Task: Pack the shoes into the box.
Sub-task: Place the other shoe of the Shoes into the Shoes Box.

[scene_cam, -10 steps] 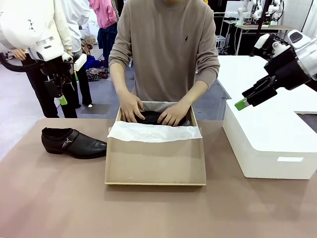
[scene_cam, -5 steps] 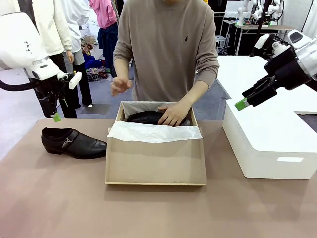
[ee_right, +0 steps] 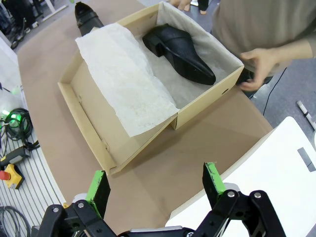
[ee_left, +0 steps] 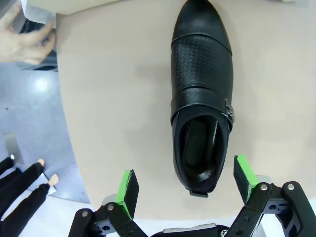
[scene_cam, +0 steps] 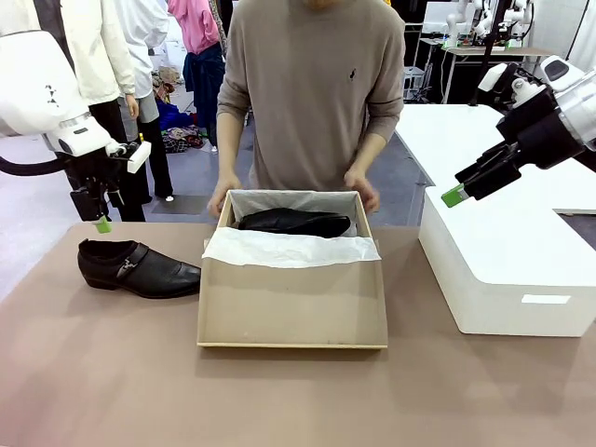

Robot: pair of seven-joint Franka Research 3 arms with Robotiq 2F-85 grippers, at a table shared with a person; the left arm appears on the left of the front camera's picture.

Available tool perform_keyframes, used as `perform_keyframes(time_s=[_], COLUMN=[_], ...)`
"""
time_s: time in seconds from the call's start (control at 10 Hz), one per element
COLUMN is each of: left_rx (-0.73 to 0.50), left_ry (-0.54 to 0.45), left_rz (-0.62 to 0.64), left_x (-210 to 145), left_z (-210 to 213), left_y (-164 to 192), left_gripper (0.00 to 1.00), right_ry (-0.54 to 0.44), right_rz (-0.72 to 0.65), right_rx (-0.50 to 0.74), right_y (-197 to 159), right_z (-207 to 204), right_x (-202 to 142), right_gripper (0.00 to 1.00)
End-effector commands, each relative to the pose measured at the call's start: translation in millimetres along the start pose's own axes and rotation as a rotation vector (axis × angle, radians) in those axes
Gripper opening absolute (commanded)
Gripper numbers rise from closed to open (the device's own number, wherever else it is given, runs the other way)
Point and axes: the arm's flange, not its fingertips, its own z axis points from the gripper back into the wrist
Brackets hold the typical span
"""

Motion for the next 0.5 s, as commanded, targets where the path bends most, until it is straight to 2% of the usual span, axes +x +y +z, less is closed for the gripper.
perform_keyframes(time_s=[0.0, 0.4], left_rx=[0.004, 0.004], left_ry=[-0.006, -0.006], left_rz=[0.004, 0.004], left_x=[0.1, 0.1], left_z=[2.2, 2.2], left_y=[-0.6, -0.6], left_gripper=[1.00, 1.00], right_ry=[-0.026, -0.026], right_rz=[0.008, 0.008], right_rx=[0.015, 0.015], right_y=[-3.0, -3.0], right_z=[-1.1, -1.1], right_x=[1.4, 1.4], right_gripper=[1.00, 1.00])
